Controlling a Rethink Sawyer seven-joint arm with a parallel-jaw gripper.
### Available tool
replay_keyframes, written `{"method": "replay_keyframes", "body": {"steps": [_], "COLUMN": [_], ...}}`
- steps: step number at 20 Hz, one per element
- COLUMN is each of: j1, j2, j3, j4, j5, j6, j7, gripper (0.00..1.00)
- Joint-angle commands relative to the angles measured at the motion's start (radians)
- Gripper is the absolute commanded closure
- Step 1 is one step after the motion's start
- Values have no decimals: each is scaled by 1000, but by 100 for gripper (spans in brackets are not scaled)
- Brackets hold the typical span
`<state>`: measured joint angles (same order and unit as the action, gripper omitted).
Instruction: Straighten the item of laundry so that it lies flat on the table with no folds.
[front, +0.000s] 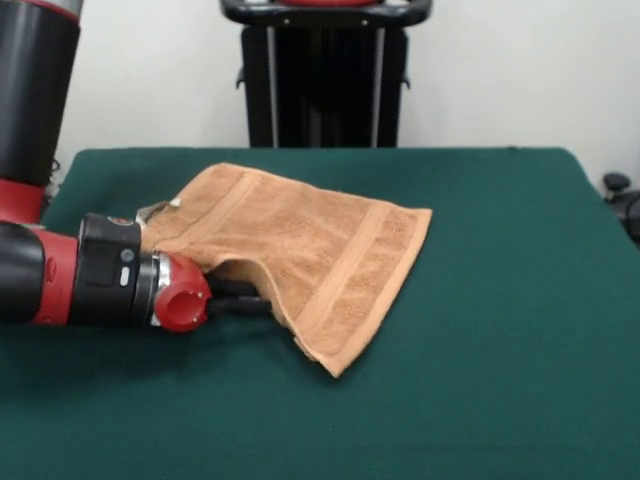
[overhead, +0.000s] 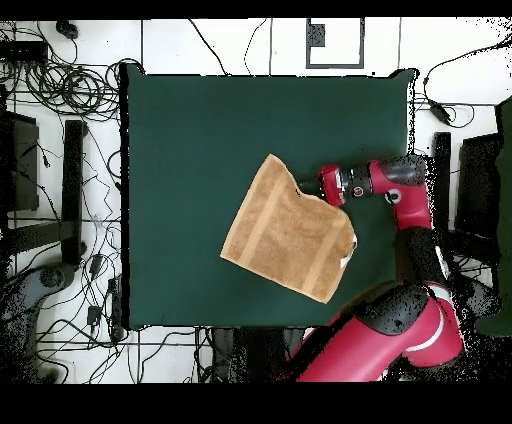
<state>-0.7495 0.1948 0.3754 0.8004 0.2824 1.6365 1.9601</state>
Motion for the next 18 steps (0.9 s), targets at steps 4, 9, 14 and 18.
{"method": "replay_keyframes", "body": {"steps": [4,9,14,18], "j1": [2,6,13,18], "j2": [39,8,-79,-151], "j3": [7,-67,-149,-193], "j4": [104,74,148,229], "j5": [106,12,-95,-156], "j6": [238,196,16,-136], "j7": [283,198,95,60], "gripper": [0,0,0,0]}}
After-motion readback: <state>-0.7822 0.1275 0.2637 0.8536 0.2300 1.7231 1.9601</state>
